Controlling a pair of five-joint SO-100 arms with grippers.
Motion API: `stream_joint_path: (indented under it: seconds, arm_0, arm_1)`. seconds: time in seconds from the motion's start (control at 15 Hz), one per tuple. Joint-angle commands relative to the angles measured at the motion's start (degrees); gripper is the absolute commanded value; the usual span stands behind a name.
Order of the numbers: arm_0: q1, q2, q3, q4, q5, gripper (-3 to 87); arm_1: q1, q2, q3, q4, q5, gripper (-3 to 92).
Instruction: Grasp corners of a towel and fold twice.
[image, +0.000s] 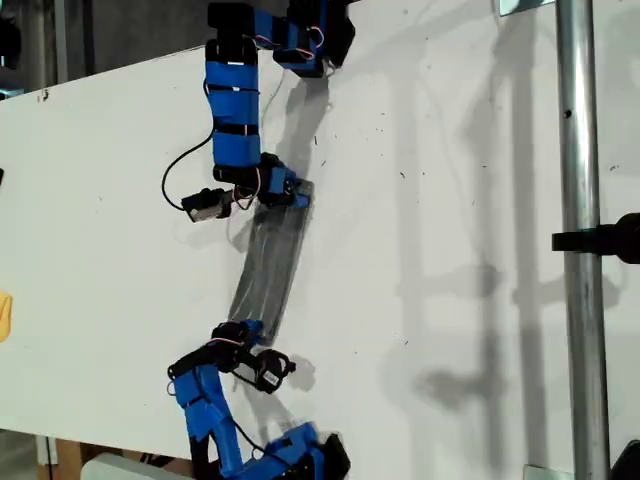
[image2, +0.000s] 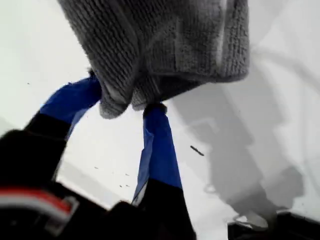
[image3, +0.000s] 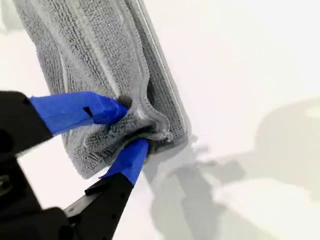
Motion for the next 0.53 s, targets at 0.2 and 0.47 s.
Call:
stream_joint_path:
  seconds: [0.2,0.47]
  arm_0:
    - [-0.1,23.2,-1.8,11.2,-3.3,43.5]
    - [2.0,55.7,14.2,12.1,-8.1,20.9]
  arm_1:
    - [5.6,20.0,4.0,10.5,1.1,36.1]
    - [7.4,59.4,27.0,10.2,10.2,23.2]
